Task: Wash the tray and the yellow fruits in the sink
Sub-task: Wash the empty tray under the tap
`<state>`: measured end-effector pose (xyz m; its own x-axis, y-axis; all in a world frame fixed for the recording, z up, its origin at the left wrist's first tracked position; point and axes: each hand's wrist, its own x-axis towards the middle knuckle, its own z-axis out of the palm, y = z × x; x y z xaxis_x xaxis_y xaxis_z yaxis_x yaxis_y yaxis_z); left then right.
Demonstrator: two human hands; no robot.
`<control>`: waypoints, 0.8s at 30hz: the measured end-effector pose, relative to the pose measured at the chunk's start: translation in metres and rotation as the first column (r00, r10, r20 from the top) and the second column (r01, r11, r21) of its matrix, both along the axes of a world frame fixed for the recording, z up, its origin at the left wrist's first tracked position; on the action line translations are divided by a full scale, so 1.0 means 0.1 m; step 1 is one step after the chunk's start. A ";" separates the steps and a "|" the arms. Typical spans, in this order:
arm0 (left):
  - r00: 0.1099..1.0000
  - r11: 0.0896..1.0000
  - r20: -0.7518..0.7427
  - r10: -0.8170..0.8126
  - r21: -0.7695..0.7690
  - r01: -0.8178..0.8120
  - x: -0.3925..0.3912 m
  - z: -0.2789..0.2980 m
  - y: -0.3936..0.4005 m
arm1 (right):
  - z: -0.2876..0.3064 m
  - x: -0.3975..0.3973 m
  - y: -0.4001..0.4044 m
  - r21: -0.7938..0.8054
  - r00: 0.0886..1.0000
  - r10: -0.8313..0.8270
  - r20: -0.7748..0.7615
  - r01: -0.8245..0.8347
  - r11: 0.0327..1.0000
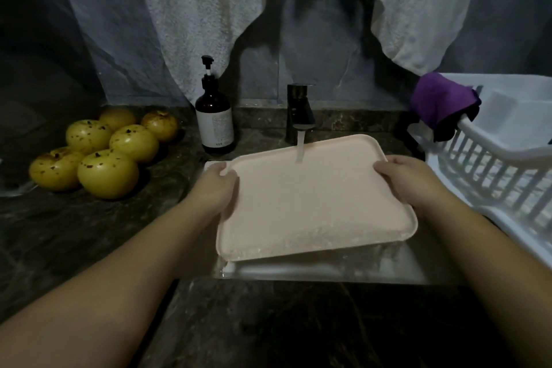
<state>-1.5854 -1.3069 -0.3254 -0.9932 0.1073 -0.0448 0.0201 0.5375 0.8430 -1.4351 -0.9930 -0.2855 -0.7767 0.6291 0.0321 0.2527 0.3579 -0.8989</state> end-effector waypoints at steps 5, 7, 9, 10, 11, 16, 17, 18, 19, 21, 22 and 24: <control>0.950 0.904 -0.171 -0.261 -0.389 0.179 0.10 0.00 0.20 | 0.08 0.05 0.00 0.086 1.000 -0.005 0.014 0.004 0.996; 0.898 0.817 -0.178 -0.402 -0.513 0.264 0.16 0.03 0.34 | 0.07 0.05 -0.03 0.067 1.000 0.003 0.026 -0.004 0.998; 0.873 0.756 -0.130 -0.470 -0.569 0.323 0.21 0.03 0.51 | 0.06 0.05 -0.05 0.061 0.999 0.003 0.035 -0.005 0.998; 0.880 0.746 -0.093 -0.466 -0.576 0.334 0.24 0.03 0.60 | 0.07 0.05 -0.05 0.056 0.999 -0.004 0.036 0.002 0.998; 0.897 0.750 -0.058 -0.437 -0.574 0.329 0.26 0.04 0.70 | 0.08 0.05 -0.06 0.046 0.999 -0.011 0.034 0.010 0.999; 0.879 0.738 -0.054 -0.473 -0.570 0.362 0.58 0.12 1.39 | 0.05 0.02 -0.18 -0.040 1.000 -0.001 0.006 0.001 0.999; 0.839 0.718 -0.087 -0.537 -0.569 0.400 0.67 0.13 1.53 | 0.04 0.01 -0.21 -0.036 1.000 0.015 0.017 -0.015 0.999; 0.794 0.694 -0.116 -0.597 -0.571 0.439 0.74 0.13 1.63 | 0.03 0.00 -0.23 -0.030 0.999 0.032 0.031 -0.031 0.999; 0.752 0.670 -0.138 -0.644 -0.576 0.469 0.80 0.12 1.71 | 0.02 0.01 -0.25 -0.030 0.998 0.047 0.037 -0.046 0.999; 0.707 0.642 -0.153 -0.690 -0.581 0.500 0.81 0.10 1.74 | 0.01 0.02 -0.24 -0.067 0.998 0.061 0.025 -0.059 0.996; 0.701 0.635 -0.149 -0.698 -0.583 0.508 0.79 0.09 1.71 | 0.01 0.03 -0.24 -0.085 0.998 0.062 0.024 -0.060 0.995; 0.711 0.627 -0.127 -0.691 -0.595 0.503 0.69 0.07 1.59 | 0.01 0.03 -0.22 -0.093 0.997 0.061 0.047 -0.057 0.994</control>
